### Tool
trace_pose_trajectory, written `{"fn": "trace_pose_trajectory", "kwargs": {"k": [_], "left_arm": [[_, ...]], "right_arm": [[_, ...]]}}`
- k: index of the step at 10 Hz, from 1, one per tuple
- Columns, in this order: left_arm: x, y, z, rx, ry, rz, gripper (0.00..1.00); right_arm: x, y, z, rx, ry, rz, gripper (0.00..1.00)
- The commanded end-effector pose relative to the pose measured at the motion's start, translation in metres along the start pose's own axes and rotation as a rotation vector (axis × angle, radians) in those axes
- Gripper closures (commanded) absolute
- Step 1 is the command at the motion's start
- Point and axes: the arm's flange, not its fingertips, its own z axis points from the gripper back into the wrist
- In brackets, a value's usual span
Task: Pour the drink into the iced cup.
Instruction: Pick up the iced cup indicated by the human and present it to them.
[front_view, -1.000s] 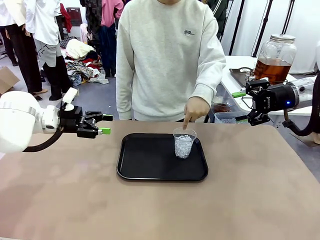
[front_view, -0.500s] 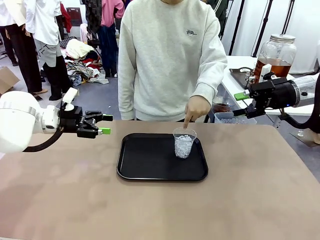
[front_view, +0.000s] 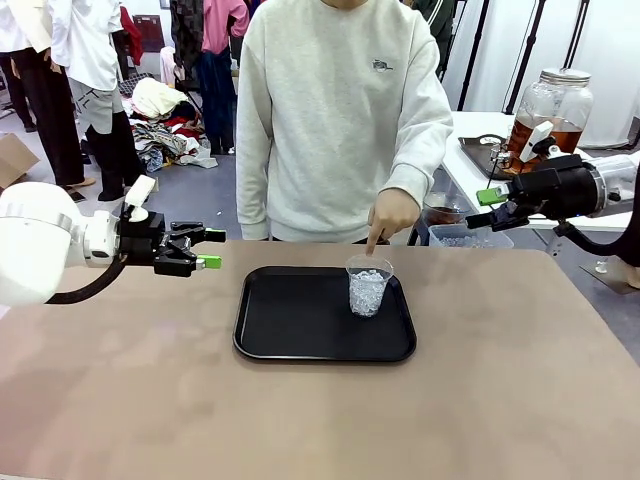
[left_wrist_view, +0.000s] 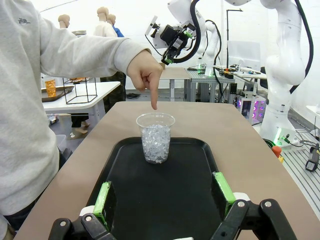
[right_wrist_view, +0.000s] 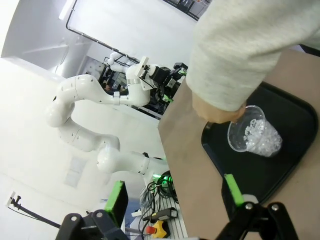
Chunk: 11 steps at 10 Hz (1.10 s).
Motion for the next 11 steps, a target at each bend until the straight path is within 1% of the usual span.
{"fn": "trace_pose_trajectory", "kwargs": {"k": [1, 3, 4, 5, 6, 7, 8, 9, 10, 11], "left_arm": [[0.002, 0.0, -0.001, 0.002, 0.0, 0.002, 0.0], [0.002, 0.0, -0.001, 0.002, 0.0, 0.002, 0.0], [0.002, 0.0, -0.001, 0.002, 0.0, 0.002, 0.0], [0.002, 0.0, -0.001, 0.002, 0.0, 0.002, 0.0], [0.002, 0.0, -0.001, 0.002, 0.0, 0.002, 0.0], [0.002, 0.0, -0.001, 0.002, 0.0, 0.002, 0.0], [0.002, 0.0, -0.001, 0.002, 0.0, 0.002, 0.0], [0.002, 0.0, -0.001, 0.002, 0.0, 0.002, 0.0], [0.002, 0.0, -0.001, 0.002, 0.0, 0.002, 0.0], [0.002, 0.0, -0.001, 0.002, 0.0, 0.002, 0.0]], "right_arm": [[0.004, 0.001, -0.002, -0.021, -0.007, 0.027, 0.0], [0.004, 0.001, -0.002, -0.021, -0.007, 0.027, 0.0], [0.001, 0.0, -0.001, -0.007, 0.0, 0.005, 0.0], [0.001, -0.003, -0.007, -0.023, -0.035, 0.138, 0.0], [-0.004, -0.009, -0.011, -0.009, -0.04, 0.262, 0.0], [-0.01, -0.018, -0.015, -0.023, -0.042, 0.388, 0.0], [-0.017, -0.03, -0.021, -0.07, -0.071, 0.51, 0.0], [-0.023, -0.041, -0.029, -0.107, -0.071, 0.615, 0.0], [-0.029, -0.05, -0.036, -0.139, -0.075, 0.701, 0.0], [-0.033, -0.059, -0.042, -0.184, -0.11, 0.778, 0.0]]}}
